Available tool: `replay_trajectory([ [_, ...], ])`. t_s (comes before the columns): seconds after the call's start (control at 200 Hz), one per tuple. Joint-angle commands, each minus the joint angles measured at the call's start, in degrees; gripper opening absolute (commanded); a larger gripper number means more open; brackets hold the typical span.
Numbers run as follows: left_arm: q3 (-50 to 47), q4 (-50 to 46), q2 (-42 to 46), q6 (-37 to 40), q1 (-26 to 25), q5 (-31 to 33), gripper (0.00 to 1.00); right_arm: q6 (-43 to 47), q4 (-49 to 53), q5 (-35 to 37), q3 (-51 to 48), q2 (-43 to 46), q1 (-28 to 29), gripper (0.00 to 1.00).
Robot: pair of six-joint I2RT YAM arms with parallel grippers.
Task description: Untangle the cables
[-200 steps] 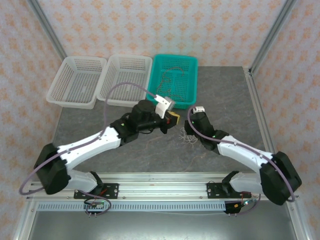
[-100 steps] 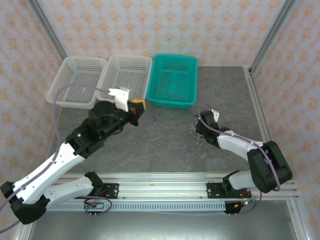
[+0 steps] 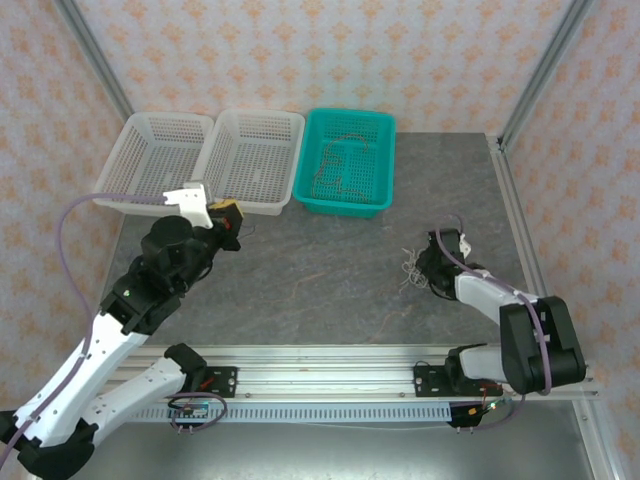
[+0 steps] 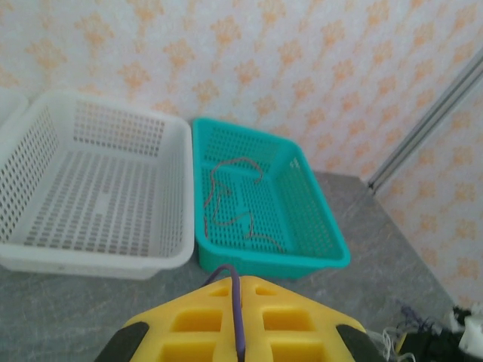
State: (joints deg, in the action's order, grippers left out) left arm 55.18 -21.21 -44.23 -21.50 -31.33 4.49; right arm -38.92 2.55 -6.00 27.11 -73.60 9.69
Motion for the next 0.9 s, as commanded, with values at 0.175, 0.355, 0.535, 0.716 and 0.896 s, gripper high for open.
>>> replay_trajectory([
  [0.175, -2.63, 0.10, -3.88, -2.50, 0.55, -4.34, 0.00, 2.77, -0.60, -14.69, 4.08, 2.85, 2.15, 0.14],
  [0.355, 0.77, 6.23, -7.20, -1.78, 0.51, -9.08, 0.00, 2.53, 0.48, -14.36, 4.09, 3.58, 2.95, 0.13],
  [0.535, 13.92, 5.72, -15.19, 3.08, 0.64, -10.44, 0.00, 2.62, 1.44, -14.10, 4.31, 4.84, 3.04, 0.13],
  [0.716, 29.02, 5.76, -24.18, 6.43, 4.50, -12.40, 0.00, 2.53, 2.31, -13.95, 4.12, 5.48, 3.07, 0.13],
  [0.896, 47.49, 2.73, -36.06, 9.10, 10.64, -15.96, 0.00, 2.00, 2.86, -13.62, 2.77, 9.20, 3.05, 0.13],
])
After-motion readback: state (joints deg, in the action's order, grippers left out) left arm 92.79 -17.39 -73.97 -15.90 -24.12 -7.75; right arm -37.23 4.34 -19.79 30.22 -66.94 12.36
